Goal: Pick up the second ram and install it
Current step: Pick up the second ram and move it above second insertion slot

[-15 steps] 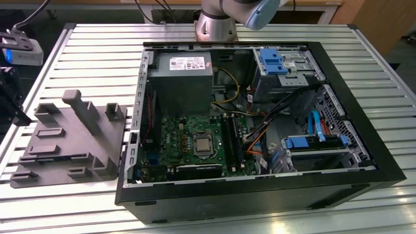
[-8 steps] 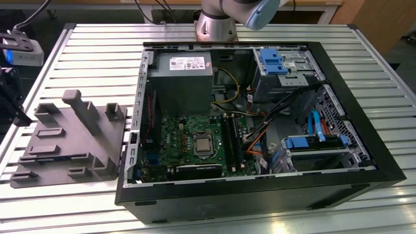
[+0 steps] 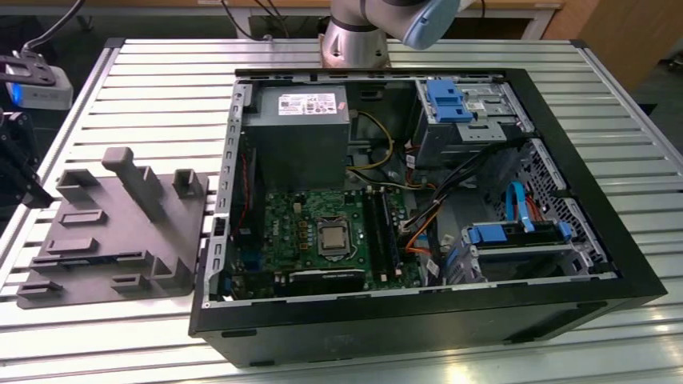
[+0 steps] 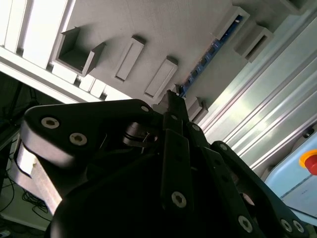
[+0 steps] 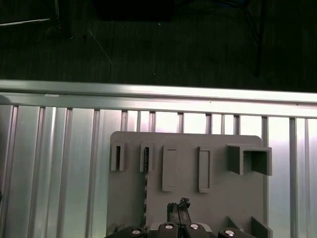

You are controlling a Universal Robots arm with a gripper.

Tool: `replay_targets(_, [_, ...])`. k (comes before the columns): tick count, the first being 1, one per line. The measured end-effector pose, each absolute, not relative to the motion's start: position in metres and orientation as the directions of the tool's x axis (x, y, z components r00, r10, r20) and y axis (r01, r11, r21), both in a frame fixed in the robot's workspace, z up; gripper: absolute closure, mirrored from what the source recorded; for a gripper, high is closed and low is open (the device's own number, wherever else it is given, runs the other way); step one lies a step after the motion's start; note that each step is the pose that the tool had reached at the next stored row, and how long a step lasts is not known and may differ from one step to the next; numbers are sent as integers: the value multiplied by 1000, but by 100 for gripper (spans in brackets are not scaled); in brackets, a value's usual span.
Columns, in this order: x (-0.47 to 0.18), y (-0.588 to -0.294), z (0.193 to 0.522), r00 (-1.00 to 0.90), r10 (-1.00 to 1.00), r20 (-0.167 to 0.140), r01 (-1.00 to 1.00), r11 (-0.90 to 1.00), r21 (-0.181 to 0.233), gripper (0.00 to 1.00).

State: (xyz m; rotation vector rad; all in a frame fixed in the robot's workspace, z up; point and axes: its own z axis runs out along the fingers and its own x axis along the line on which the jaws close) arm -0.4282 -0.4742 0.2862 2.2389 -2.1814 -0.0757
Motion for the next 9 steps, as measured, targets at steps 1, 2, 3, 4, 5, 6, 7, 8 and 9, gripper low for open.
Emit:
replay_targets(1, [-428,-474,286,25,-999,-24,-999,-27,44,89])
replay_targets(2, [-428,-474,286,25,-999,-24,-999,-27,44,89])
replay_targets(3, [-428,-474,285,25,-999,-24,-999,-27,44,89])
replay_targets(4, [-428,-474,284,25,-999,-24,-999,-27,44,89])
replay_targets(5, [-428,-474,284,26,-999,-25,-999,-27,44,89])
replay_targets(6, [-428,-474,284,26,-999,-25,-999,-27,44,89])
replay_targets(7, [-428,-475,284,26,-999,-25,-999,-27,44,89])
replay_targets(8, [-428,-475,284,25,-999,-25,-999,-27,44,89])
replay_targets(9, [-428,-475,283,25,-999,-24,-999,-27,44,89])
